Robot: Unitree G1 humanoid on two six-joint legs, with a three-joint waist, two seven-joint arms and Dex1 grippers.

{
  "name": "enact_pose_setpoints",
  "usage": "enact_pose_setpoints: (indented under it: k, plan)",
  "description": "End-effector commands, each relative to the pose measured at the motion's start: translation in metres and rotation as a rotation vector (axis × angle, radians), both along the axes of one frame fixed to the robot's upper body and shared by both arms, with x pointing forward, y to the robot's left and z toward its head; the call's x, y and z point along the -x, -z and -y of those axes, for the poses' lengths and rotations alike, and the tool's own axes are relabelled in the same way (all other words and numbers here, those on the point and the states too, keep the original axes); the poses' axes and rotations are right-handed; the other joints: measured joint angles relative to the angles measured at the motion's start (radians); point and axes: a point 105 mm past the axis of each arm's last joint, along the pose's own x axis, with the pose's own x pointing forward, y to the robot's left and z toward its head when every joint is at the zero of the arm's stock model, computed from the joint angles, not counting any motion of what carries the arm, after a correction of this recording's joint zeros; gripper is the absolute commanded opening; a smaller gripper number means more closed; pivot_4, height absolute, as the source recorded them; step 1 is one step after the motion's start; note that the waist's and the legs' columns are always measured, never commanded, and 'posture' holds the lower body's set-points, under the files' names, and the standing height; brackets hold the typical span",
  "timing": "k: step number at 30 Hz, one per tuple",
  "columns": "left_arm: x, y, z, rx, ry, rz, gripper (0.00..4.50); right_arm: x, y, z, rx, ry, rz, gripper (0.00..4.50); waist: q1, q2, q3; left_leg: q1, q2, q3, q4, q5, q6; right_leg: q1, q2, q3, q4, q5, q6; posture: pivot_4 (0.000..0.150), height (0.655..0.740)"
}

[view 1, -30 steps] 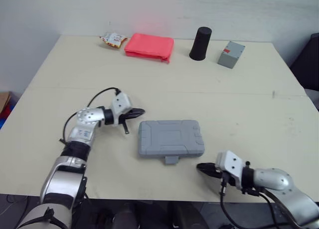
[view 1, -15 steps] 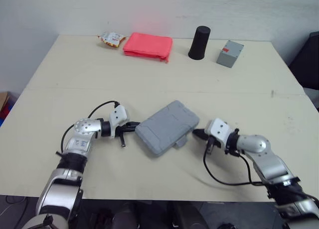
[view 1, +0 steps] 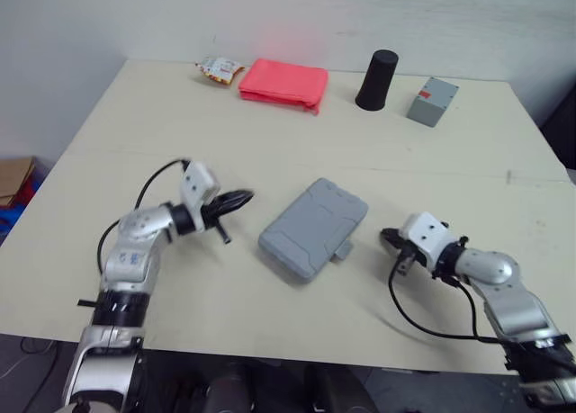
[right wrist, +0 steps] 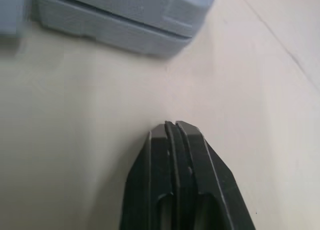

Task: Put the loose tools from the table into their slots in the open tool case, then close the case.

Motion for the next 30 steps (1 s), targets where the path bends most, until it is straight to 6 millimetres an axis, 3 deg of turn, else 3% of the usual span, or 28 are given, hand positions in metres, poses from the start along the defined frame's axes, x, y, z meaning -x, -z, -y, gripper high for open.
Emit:
enact_pose_setpoints:
  k: [1,5,12,17,25,30]
  plan:
    - [0.013,-0.012,0.050,-0.054,0.208,0.043,0.00,0.020,-0.024,-0.024,-0.099,-0.103,-0.005,0.07,-0.002,0.000,0.000,0.000,0.000,0.000,0.000,0.000,0.000,0.000,0.000,0.000,0.000,0.000,0.000,0.150,0.7400]
    - [-0.001,0.016,0.082,-0.282,0.253,0.111,0.00,0.027,-0.021,-0.042,-0.095,-0.142,-0.046,0.07,-0.015,0.001,0.000,0.002,-0.001,0.002,0.000,0.000,-0.001,0.000,0.004,0.004,0.000,0.000,0.001,0.150,0.7400]
    - [-0.002,0.073,0.091,-0.455,0.292,-0.043,0.00,0.023,-0.013,-0.067,-0.087,-0.208,-0.078,0.07,-0.028,0.001,0.000,0.002,0.004,0.001,0.000,-0.001,-0.006,-0.002,0.013,0.007,0.000,0.000,-0.003,0.150,0.7400]
    - [0.002,0.082,0.094,-0.437,0.282,-0.085,0.00,0.015,-0.014,-0.076,-0.095,-0.220,-0.060,0.07,-0.028,0.001,-0.001,0.003,0.005,0.001,0.001,-0.001,-0.005,0.000,0.012,0.007,0.001,0.000,-0.003,0.150,0.7400]
    - [0.006,0.087,0.089,-0.410,0.250,-0.121,0.00,0.005,0.003,-0.098,-0.125,-0.234,-0.097,0.07,-0.033,0.002,-0.008,0.004,0.005,0.001,0.001,-0.001,-0.005,0.000,0.013,0.007,0.001,0.000,-0.003,0.150,0.7400]
    - [0.008,0.098,0.083,-0.410,0.227,-0.161,0.00,-0.013,-0.001,-0.106,-0.156,-0.223,-0.003,0.07,-0.053,0.002,-0.011,0.016,0.006,0.002,-0.001,-0.001,-0.007,0.011,0.014,0.007,0.000,0.000,-0.005,0.150,0.7400]
